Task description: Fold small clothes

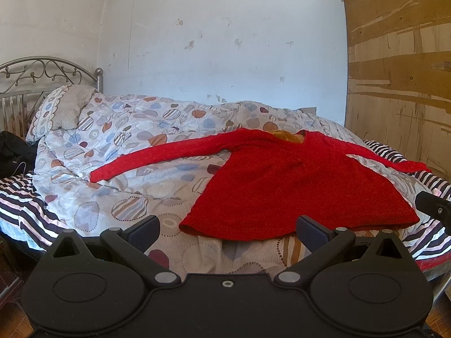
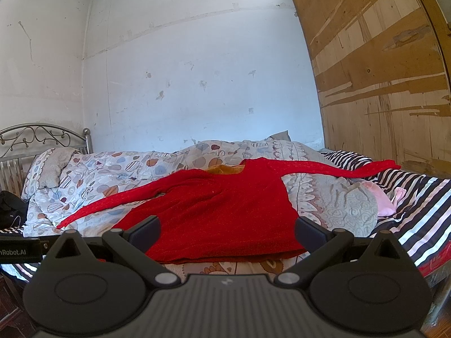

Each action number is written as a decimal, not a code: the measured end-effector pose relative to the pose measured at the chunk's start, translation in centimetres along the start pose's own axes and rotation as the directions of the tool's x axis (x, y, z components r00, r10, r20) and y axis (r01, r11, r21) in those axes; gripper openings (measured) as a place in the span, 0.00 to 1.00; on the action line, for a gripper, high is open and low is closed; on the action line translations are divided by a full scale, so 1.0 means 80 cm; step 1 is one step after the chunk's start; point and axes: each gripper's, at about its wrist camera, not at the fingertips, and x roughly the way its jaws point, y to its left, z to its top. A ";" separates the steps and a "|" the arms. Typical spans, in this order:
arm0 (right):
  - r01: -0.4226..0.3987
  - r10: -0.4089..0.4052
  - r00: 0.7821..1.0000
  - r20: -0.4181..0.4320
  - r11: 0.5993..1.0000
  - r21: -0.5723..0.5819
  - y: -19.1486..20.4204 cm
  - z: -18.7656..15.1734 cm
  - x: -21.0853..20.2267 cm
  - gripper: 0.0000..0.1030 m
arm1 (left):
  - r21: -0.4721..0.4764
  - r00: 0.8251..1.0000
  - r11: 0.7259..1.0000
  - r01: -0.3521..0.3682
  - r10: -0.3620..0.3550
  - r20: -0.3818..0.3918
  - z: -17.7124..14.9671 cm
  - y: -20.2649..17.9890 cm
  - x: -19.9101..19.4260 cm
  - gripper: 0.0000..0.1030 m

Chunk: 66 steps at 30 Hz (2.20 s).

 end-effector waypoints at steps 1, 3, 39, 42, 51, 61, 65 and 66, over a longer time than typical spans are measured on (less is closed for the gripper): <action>0.000 0.000 1.000 0.000 1.000 0.000 0.000 0.000 0.000 1.00 | 0.000 1.000 1.000 0.000 0.000 0.000 0.000 0.000 0.000 0.99; 0.000 0.000 1.000 0.001 1.000 -0.001 0.000 0.000 0.000 1.00 | 0.000 1.000 1.000 0.000 0.000 0.000 0.000 0.000 0.000 0.99; 0.131 -0.138 0.957 -0.256 0.990 -0.043 -0.031 0.060 0.118 1.00 | 0.018 0.974 1.000 -0.002 0.006 -0.227 0.048 -0.006 0.106 0.99; 0.134 -0.139 0.957 -0.253 0.990 -0.037 -0.045 0.069 0.139 1.00 | 0.029 0.972 1.000 0.001 0.006 -0.234 0.059 -0.016 0.129 1.00; 0.148 -0.149 0.952 -0.268 0.989 -0.025 -0.099 0.080 0.216 1.00 | 0.079 0.975 0.997 -0.011 0.028 -0.221 0.104 -0.049 0.201 0.99; 0.196 -0.199 0.938 -0.283 0.980 -0.039 -0.152 0.079 0.288 1.00 | 0.058 0.973 0.998 0.007 0.007 -0.231 0.143 -0.086 0.301 1.00; 0.209 -0.209 0.932 -0.297 0.977 -0.033 -0.173 0.075 0.309 1.00 | 0.064 0.973 0.998 0.011 0.004 -0.230 0.145 -0.102 0.332 0.99; 0.214 -0.215 0.930 -0.299 0.976 -0.037 -0.178 0.074 0.314 1.00 | 0.070 0.974 0.998 0.011 0.005 -0.226 0.146 -0.107 0.339 1.00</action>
